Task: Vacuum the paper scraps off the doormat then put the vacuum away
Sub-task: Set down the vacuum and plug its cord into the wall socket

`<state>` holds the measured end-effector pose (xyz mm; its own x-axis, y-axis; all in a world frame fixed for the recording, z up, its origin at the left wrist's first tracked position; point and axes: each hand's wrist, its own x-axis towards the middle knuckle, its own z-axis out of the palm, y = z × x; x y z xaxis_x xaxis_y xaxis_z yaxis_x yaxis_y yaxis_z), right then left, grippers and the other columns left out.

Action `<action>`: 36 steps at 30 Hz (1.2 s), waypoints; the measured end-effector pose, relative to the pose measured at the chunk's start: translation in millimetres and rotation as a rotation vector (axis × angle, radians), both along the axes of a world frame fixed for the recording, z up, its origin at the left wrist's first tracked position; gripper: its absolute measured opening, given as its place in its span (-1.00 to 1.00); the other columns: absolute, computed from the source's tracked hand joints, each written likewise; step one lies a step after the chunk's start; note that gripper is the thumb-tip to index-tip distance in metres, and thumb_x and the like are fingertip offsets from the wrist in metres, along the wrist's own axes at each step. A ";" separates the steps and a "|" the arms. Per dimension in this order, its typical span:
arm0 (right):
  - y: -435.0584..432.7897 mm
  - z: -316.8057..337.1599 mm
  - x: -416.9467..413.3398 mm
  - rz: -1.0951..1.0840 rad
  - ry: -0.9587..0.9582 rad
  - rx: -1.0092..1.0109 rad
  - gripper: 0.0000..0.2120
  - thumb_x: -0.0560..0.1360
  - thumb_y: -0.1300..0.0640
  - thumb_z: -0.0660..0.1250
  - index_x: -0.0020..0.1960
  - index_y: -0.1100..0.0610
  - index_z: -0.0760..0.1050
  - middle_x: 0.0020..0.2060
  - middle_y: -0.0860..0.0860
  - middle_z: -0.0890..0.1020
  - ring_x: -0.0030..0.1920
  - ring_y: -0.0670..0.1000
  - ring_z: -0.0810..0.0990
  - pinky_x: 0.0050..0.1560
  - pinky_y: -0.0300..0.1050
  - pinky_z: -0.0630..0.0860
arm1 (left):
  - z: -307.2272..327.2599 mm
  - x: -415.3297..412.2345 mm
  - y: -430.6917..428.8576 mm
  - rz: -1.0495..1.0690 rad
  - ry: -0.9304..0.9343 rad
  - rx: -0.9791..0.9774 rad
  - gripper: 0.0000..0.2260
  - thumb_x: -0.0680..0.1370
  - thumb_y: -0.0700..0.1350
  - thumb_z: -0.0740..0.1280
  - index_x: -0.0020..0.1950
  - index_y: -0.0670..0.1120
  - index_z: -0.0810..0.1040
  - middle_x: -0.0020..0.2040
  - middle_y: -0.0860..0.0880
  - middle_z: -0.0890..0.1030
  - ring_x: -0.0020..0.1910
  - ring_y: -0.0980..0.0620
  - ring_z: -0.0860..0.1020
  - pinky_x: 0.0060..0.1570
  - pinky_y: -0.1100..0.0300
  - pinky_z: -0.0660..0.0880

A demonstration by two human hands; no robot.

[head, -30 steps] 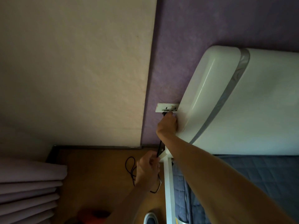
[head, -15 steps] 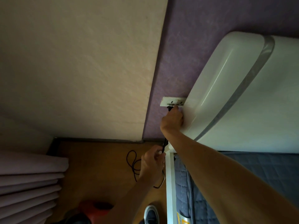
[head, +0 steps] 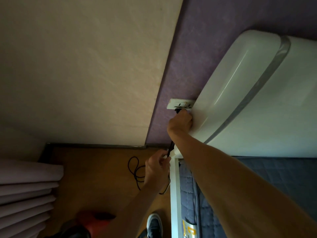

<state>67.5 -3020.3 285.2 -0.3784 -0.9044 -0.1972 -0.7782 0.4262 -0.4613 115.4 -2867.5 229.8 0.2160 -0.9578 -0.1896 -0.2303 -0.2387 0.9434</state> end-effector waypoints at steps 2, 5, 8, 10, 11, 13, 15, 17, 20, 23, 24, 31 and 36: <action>-4.3 2.2 0.5 0.017 0.047 0.009 -0.76 0.57 0.32 0.27 0.23 0.27 0.51 0.19 0.21 0.60 0.20 0.16 0.59 0.16 -0.04 0.53 | 0.9 0.3 -4.5 0.011 0.038 0.025 -0.85 0.58 -0.31 0.33 -0.18 -0.17 0.56 -0.41 0.02 0.54 -0.44 0.15 0.52 -0.44 0.39 0.41; -7.1 3.4 2.2 0.023 0.068 0.014 -0.78 0.57 0.31 0.27 0.21 0.29 0.52 0.16 0.22 0.62 0.19 0.17 0.60 0.17 -0.04 0.52 | -6.2 0.1 -8.6 0.016 0.046 0.055 -0.86 0.59 -0.28 0.32 -0.16 -0.17 0.57 -0.40 0.00 0.56 -0.47 0.14 0.49 -0.46 0.31 0.42; -8.8 3.3 4.4 0.005 0.060 0.019 -0.76 0.57 0.32 0.25 0.23 0.32 0.50 0.18 0.24 0.61 0.22 0.18 0.58 0.21 -0.02 0.50 | -9.5 1.9 -7.7 0.015 0.037 0.058 -0.89 0.59 -0.26 0.33 -0.14 -0.17 0.58 -0.37 -0.02 0.59 -0.44 0.12 0.52 -0.41 0.22 0.47; -10.2 3.6 4.9 0.009 0.060 0.023 -0.75 0.57 0.32 0.25 0.23 0.32 0.49 0.18 0.24 0.61 0.22 0.18 0.58 0.21 -0.02 0.49 | -9.5 4.0 -8.1 0.011 0.016 0.058 -0.89 0.58 -0.26 0.33 -0.14 -0.18 0.58 -0.37 -0.01 0.59 -0.44 0.14 0.52 -0.42 0.30 0.45; -10.3 4.2 4.5 0.014 0.061 0.024 -0.76 0.58 0.32 0.25 0.23 0.33 0.49 0.18 0.24 0.61 0.22 0.18 0.58 0.21 -0.02 0.50 | -8.2 5.0 -8.7 0.005 0.005 0.061 -0.89 0.58 -0.26 0.34 -0.14 -0.18 0.58 -0.37 0.00 0.59 -0.44 0.15 0.52 -0.41 0.33 0.44; -10.0 4.4 3.2 0.032 0.068 0.035 -0.75 0.58 0.32 0.25 0.24 0.33 0.49 0.19 0.25 0.60 0.23 0.18 0.58 0.19 -0.02 0.51 | -6.7 6.6 -9.3 -0.013 -0.007 0.066 -0.90 0.58 -0.25 0.34 -0.13 -0.17 0.58 -0.35 0.00 0.59 -0.42 0.15 0.52 -0.39 0.35 0.42; -10.5 7.2 1.4 0.060 0.078 0.061 -0.72 0.59 0.31 0.25 0.28 0.33 0.46 0.23 0.26 0.58 0.25 0.17 0.56 0.19 -0.03 0.51 | -4.9 8.4 -10.2 -0.032 -0.020 0.078 -0.92 0.58 -0.23 0.35 -0.10 -0.17 0.60 -0.32 0.00 0.60 -0.38 0.13 0.54 -0.35 0.32 0.44; -12.0 13.4 -1.2 0.112 0.099 0.107 -0.68 0.59 0.30 0.26 0.33 0.33 0.41 0.28 0.25 0.54 0.30 0.18 0.53 0.21 -0.03 0.50 | 0.5 10.3 -11.5 -0.052 -0.032 0.112 -0.93 0.58 -0.20 0.34 -0.05 -0.15 0.61 -0.28 0.00 0.61 -0.32 0.09 0.57 -0.29 0.24 0.51; -12.8 23.0 -5.8 0.201 0.122 0.192 -0.58 0.60 0.29 0.23 0.42 0.34 0.27 0.34 0.25 0.47 0.35 0.18 0.47 0.24 -0.03 0.47 | 15.8 15.3 -16.5 -0.124 -0.118 0.196 -0.88 0.60 -0.11 0.32 0.03 -0.12 0.60 -0.19 0.01 0.63 -0.23 0.05 0.59 -0.20 0.19 0.56; -9.8 33.7 -7.9 0.315 0.153 0.255 -0.51 0.62 0.21 0.20 0.47 0.37 0.16 0.36 0.27 0.43 0.36 0.20 0.45 0.24 0.00 0.47 | 37.6 28.1 -23.3 -0.167 -0.211 0.256 -0.82 0.60 -0.05 0.30 0.11 -0.10 0.58 -0.16 0.05 0.60 -0.19 0.10 0.56 -0.19 0.28 0.52; -8.8 38.9 -8.9 0.354 0.173 0.262 -0.49 0.63 0.16 0.20 0.47 0.37 0.15 0.36 0.27 0.43 0.36 0.21 0.44 0.24 0.01 0.47 | 47.8 34.3 -25.8 -0.169 -0.240 0.267 -0.80 0.61 -0.03 0.29 0.14 -0.10 0.57 -0.14 0.06 0.59 -0.16 0.11 0.55 -0.21 0.31 0.50; -8.8 114.9 -6.7 0.529 0.230 0.186 -0.31 0.60 -0.09 0.21 0.56 0.25 0.06 0.47 0.26 0.27 0.47 0.28 0.25 0.36 0.20 0.37 | 130.4 95.7 -40.5 -0.190 -0.480 0.354 -0.44 0.58 0.18 0.28 0.48 -0.06 0.30 0.37 -0.12 0.47 0.34 -0.08 0.44 0.29 0.06 0.42; 12.4 188.3 -3.3 0.632 0.262 0.136 -0.31 0.58 -0.14 0.25 0.56 0.11 0.06 0.50 0.22 0.20 0.45 0.28 0.28 0.32 0.17 0.37 | 207.1 141.8 -36.5 -0.220 -0.727 0.323 -0.40 0.56 0.21 0.28 0.48 -0.09 0.26 0.38 -0.16 0.44 0.36 -0.15 0.42 0.31 -0.02 0.41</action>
